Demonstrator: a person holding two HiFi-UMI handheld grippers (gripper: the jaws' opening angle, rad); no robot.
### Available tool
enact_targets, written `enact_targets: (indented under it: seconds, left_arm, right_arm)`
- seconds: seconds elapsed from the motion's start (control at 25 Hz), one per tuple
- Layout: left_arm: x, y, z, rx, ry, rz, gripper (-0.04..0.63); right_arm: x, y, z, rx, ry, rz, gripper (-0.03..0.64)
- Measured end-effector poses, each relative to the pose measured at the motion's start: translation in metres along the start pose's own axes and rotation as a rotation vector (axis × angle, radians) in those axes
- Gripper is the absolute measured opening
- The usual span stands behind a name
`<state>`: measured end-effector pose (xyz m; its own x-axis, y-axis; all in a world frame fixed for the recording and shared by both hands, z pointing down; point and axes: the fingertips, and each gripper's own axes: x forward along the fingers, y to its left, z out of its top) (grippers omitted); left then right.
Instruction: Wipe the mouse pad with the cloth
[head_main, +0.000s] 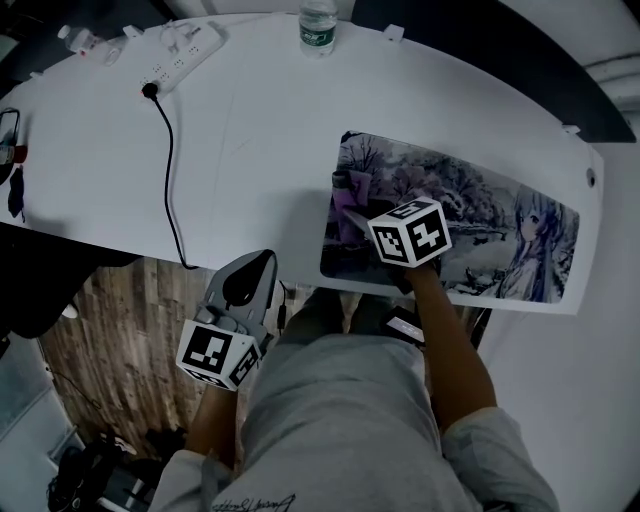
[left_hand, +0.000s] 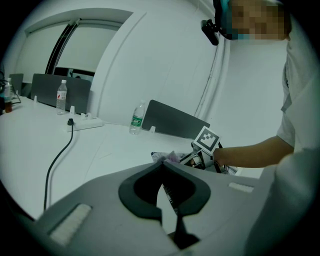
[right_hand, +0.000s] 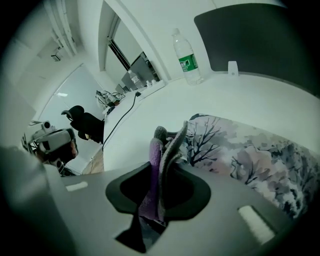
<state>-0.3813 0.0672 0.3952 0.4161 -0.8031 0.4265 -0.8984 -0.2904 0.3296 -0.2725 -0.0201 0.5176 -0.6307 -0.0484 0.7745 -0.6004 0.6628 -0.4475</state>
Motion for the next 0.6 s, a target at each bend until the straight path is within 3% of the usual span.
enact_targets:
  seconds: [0.12,0.6]
  left_arm:
    - [0.012,-0.016,0.001,0.019,0.010,-0.026,0.018]
    - [0.080,-0.145,0.013,0.129,0.044,-0.192,0.018]
  right_arm:
    - [-0.024,-0.013,-0.008,-0.006,-0.045,-0.019,0.091]
    - [-0.153,-0.106,-0.092,0.169,-0.151,-0.118,0.091]
